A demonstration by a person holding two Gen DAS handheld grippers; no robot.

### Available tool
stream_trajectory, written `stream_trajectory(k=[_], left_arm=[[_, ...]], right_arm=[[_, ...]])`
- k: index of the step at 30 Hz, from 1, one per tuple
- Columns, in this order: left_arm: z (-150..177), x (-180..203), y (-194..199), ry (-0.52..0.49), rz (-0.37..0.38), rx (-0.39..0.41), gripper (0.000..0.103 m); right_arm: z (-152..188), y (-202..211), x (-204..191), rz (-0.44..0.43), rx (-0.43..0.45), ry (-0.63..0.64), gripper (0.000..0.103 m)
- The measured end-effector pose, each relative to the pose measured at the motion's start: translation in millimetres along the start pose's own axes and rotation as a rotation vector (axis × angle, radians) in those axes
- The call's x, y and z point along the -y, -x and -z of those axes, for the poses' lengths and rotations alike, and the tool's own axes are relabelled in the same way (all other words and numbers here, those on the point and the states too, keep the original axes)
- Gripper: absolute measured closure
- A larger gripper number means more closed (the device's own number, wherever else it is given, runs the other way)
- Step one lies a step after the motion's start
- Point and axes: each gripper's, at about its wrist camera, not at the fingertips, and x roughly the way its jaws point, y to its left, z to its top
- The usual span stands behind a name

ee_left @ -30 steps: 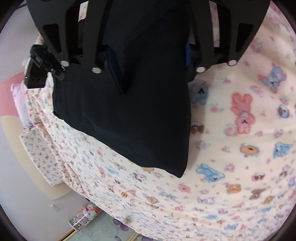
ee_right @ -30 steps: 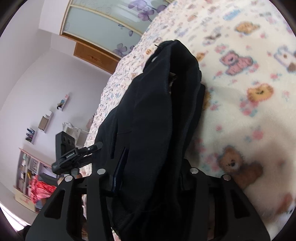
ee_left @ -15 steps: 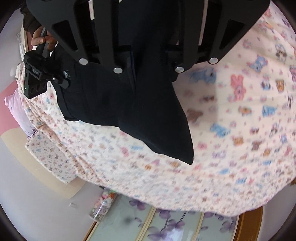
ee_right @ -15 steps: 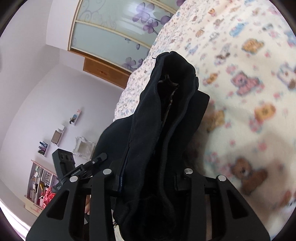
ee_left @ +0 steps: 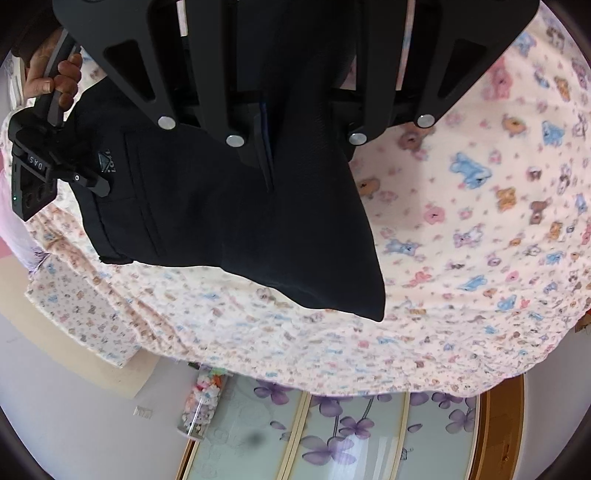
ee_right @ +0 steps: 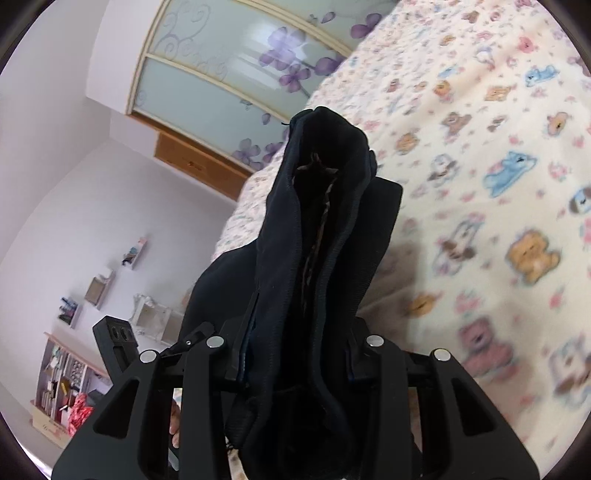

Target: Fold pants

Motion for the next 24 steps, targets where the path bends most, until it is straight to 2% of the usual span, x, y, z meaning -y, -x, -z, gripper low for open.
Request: stream_trajectory(k=[2, 4, 8, 12, 14, 16, 19, 20, 24], left_arm=[[5, -5, -23, 0.012, -0.034, -0.034, 0.083], [11, -10, -34, 0.020, -0.045, -0.029, 0.082], [16, -6, -36, -0.020, -0.083, -0.013, 0.079], [16, -7, -35, -0.005, -0.107, -0.021, 0.073], [19, -7, -34, -0.008, -0.129, -0.022, 0.061], [22, -10, -31, -0.005, -0.161, -0.022, 0.054], [27, -22, -21, 0.011, -0.210, -0.010, 0.043], [29, -27, -16, 0.008, -0.228, -0.002, 0.036], [34, -25, -1, -0.042, -0.286, 0.022, 0.034]], right_arm=[[2, -7, 19, 0.047, -0.006, -0.048, 0.066], [8, -9, 40, 0.031, 0.004, -0.105, 0.066], [12, -8, 39, 0.037, 0.013, -0.102, 0.066], [15, -6, 37, 0.069, 0.021, -0.122, 0.062], [20, -2, 35, 0.086, 0.028, -0.121, 0.057], [21, 5, 36, 0.104, 0.039, -0.122, 0.055], [22, 23, 38, 0.138, 0.080, -0.130, 0.040], [20, 29, 39, 0.146, 0.100, -0.130, 0.040], [25, 59, 38, 0.187, 0.198, -0.103, 0.040]])
